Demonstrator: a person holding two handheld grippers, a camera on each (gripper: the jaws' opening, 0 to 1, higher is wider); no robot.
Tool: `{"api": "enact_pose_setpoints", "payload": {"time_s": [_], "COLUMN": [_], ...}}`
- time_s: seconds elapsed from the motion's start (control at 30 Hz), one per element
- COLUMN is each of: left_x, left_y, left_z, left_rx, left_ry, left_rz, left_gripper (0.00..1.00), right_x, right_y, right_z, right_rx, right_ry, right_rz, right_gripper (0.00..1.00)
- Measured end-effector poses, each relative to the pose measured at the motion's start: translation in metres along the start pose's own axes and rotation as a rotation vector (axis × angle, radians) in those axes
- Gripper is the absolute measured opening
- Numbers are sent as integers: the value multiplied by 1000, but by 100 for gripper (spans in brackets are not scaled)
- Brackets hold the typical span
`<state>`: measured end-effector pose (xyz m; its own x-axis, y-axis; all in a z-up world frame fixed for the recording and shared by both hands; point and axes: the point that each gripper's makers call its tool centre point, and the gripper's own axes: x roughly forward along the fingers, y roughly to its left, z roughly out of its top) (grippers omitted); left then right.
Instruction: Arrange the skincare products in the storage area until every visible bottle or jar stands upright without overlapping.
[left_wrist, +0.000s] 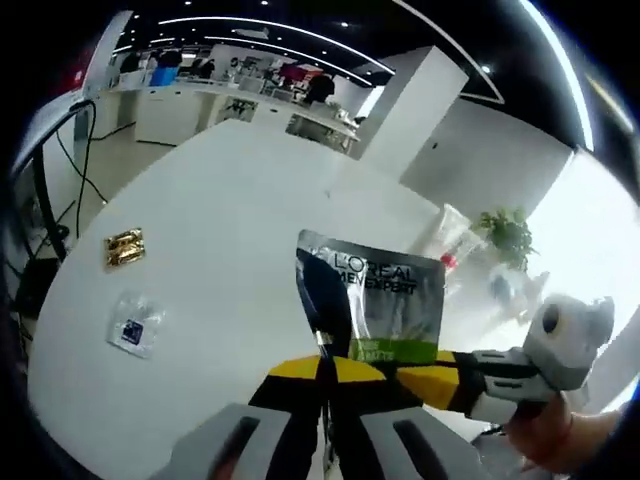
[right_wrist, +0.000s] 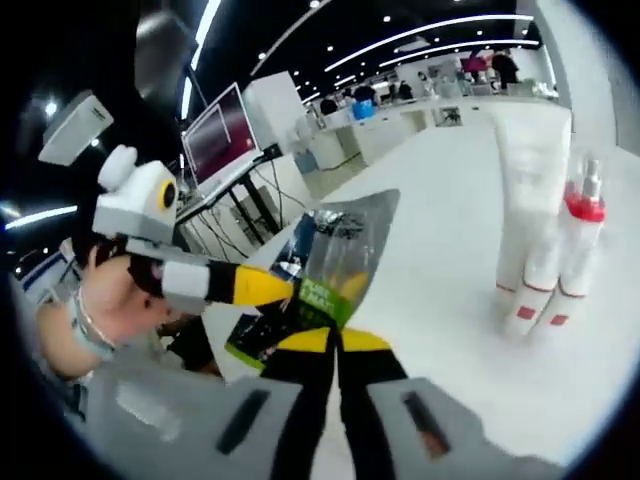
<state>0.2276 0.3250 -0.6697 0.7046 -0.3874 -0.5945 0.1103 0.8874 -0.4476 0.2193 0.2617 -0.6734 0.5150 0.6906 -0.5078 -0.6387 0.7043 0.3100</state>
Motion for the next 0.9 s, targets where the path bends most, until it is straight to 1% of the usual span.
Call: {"api": "enact_pose_setpoints", "payload": {"time_s": [0.1, 0.13, 0.17, 0.2, 0.23, 0.4, 0.47, 0.53, 0.63, 0.7, 0.77, 0.9], "left_x": [5, 9, 10, 13, 15, 21, 23, 24, 26, 27, 26, 27], "left_y": [-8, -9, -9, -10, -10, -13, -15, -15, -12, -11, -10, -11], "left_z": [-5, -14, -16, -22, -26, -29, -31, -37, -43, -47, -47, -50], "left_rx": [80, 177, 197, 254, 281, 294, 306, 322, 311, 308, 322, 319], "left_ry": [-23, 5, 15, 42, 73, 77, 82, 100, 133, 152, 154, 168], "left_rz": [-9, 10, 13, 22, 28, 16, 11, 11, 10, 16, 24, 18], "left_gripper": [3, 3, 3, 3, 3, 3, 3, 4, 3, 4, 4, 4], "right_x": [-7, -9, -9, -8, -7, -10, -11, -11, -10, -9, -10, -9], "right_y": [-5, -3, -3, -4, -6, -13, -14, -15, -15, -13, -13, -16], "right_z": [-7, -16, -18, -24, -31, -32, -34, -40, -47, -48, -47, -51], "right_rx": [-61, -82, -91, -112, -111, -127, -134, -139, -246, -252, -267, -309], "right_ry": [-12, -4, -1, 8, 31, 42, 41, 50, 78, 78, 77, 88], "right_rz": [-66, -86, -90, -102, -110, -132, -140, -145, -156, -157, -155, -167], "right_gripper": [3, 3, 3, 3, 3, 3, 3, 3, 3, 3, 3, 3]}}
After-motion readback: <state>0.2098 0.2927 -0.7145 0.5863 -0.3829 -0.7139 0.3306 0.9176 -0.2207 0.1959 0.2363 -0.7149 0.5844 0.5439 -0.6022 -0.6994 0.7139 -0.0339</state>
